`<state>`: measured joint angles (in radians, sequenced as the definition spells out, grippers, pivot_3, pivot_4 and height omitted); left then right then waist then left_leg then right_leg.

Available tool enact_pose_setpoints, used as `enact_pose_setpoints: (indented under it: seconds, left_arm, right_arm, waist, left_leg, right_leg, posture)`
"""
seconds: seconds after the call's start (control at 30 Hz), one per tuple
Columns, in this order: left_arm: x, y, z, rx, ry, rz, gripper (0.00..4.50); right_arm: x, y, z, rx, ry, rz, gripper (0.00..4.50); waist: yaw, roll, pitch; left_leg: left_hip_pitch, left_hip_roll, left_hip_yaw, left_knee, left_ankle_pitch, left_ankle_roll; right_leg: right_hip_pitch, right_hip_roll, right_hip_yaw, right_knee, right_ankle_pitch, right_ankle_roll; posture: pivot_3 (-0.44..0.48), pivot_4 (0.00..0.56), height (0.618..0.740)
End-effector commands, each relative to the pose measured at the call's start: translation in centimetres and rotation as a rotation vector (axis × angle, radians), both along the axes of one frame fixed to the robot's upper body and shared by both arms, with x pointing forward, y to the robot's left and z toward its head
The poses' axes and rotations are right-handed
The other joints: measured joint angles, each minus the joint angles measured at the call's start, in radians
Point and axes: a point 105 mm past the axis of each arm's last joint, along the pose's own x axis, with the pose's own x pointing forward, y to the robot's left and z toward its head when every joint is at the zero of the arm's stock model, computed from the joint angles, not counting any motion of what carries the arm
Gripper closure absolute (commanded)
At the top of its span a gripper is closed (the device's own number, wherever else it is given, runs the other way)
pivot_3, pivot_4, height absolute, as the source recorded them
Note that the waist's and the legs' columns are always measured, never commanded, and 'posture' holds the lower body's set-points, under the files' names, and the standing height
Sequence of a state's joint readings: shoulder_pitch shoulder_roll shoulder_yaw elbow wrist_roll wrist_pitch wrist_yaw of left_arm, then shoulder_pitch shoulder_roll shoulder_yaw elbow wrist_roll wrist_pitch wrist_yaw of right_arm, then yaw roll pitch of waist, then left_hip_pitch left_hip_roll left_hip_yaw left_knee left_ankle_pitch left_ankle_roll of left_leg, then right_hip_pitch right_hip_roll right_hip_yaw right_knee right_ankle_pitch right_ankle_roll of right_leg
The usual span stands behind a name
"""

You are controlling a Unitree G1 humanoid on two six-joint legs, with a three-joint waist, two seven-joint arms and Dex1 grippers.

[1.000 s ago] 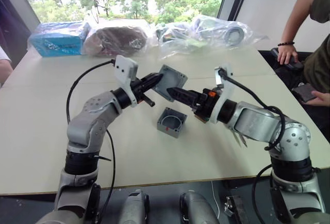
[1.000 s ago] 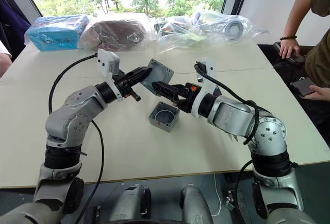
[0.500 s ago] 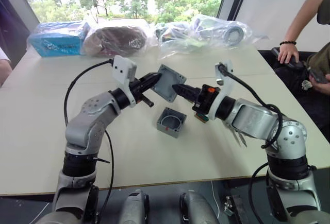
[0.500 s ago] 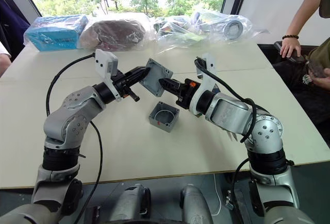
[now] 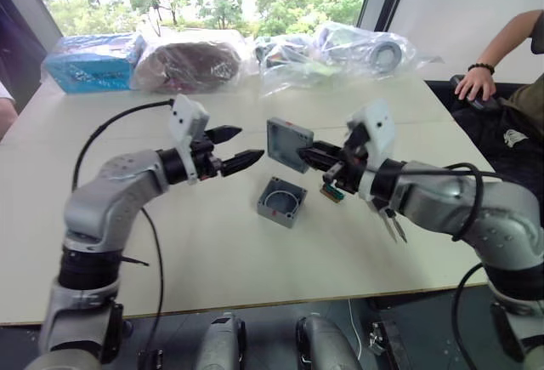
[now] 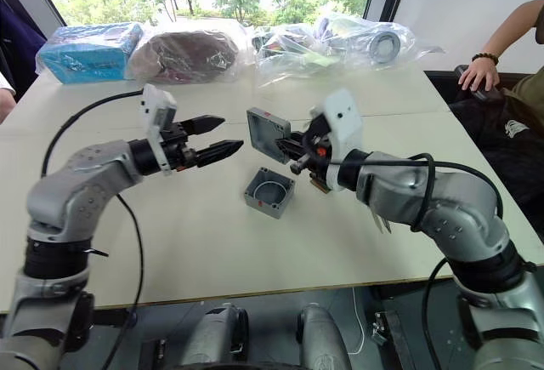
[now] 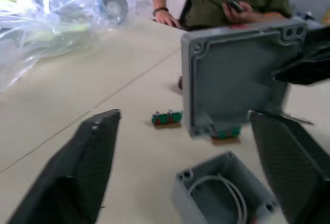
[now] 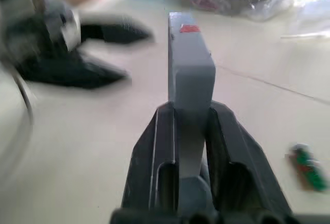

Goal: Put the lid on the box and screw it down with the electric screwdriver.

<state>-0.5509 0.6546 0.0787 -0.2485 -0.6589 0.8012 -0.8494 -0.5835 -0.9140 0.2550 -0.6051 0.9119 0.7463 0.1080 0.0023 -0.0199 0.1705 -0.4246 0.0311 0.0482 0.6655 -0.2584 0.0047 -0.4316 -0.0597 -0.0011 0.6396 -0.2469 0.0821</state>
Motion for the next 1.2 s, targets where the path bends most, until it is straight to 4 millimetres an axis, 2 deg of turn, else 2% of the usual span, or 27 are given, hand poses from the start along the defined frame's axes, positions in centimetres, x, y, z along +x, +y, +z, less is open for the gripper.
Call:
enact_pose_setpoints:
  seconds: [0.03, 0.17, 0.3, 0.37, 0.73, 1.2]
  left_arm:
    - [-1.0, 1.3, 1.2, 0.020, 0.018, -0.112, 0.03]
    - [-1.9, 3.0, 0.1, 0.182, 0.019, -0.215, 0.03]
    - [-1.4, 3.9, 0.1, 0.249, -0.009, -0.238, 0.03]
    - [-1.1, 4.2, 0.2, 0.265, -0.014, -0.247, 0.03]
    - [-1.2, 4.3, -0.5, 0.304, -0.010, -0.284, 0.03]
    - [-2.1, 4.3, -0.6, 0.313, 0.005, -0.301, 0.03]
  right_arm:
    - [-0.3, 0.6, 1.3, -0.221, -0.390, 0.113, 4.31]
    - [0.1, 0.6, 0.7, -0.454, -0.736, 0.177, 4.31]
    - [-0.1, 0.7, -1.2, -0.678, -1.026, 0.243, 4.31]
    - [-0.5, 0.7, -2.6, -0.740, -1.110, 0.277, 4.31]
    - [-1.3, 0.9, -5.7, -0.798, -1.200, 0.298, 4.31]
    - [0.4, 0.4, -6.9, -0.847, -1.192, 0.283, 4.31]
  waist:
    - [-0.001, 0.000, 0.000]
    - [-0.013, 0.000, 0.001]
    - [-0.012, 0.000, 0.001]
    - [-0.012, 0.000, 0.001]
    - [-0.015, 0.000, 0.001]
    - [-0.015, 0.000, 0.001]
  left_leg:
    - [0.000, 0.000, 0.000, 0.000, 0.000, 0.000]
    - [-0.001, 0.000, 0.002, 0.000, 0.000, 0.000]
    - [-0.002, -0.001, 0.005, 0.000, 0.000, 0.000]
    - [-0.002, -0.001, 0.005, 0.000, 0.000, 0.000]
    - [-0.002, 0.000, 0.007, 0.000, 0.000, -0.001]
    - [-0.002, 0.000, 0.006, 0.001, 0.000, -0.001]
  right_leg:
    - [0.000, 0.000, 0.000, 0.000, 0.000, 0.000]
    - [0.000, 0.000, 0.000, -0.004, 0.000, 0.000]
    - [0.001, -0.001, 0.000, -0.007, 0.000, 0.000]
    - [0.001, -0.002, 0.000, -0.007, 0.000, 0.000]
    - [0.001, 0.000, 0.001, -0.006, 0.000, 0.000]
    - [0.001, 0.000, 0.001, -0.005, 0.001, 0.001]
  posture:
    - [0.000, 0.150, 0.740]
    - [0.000, 0.150, 0.740]
    - [0.000, 0.150, 0.740]
    - [0.000, 0.150, 0.740]
    - [0.000, 0.150, 0.740]
    - [0.000, 0.150, 0.740]
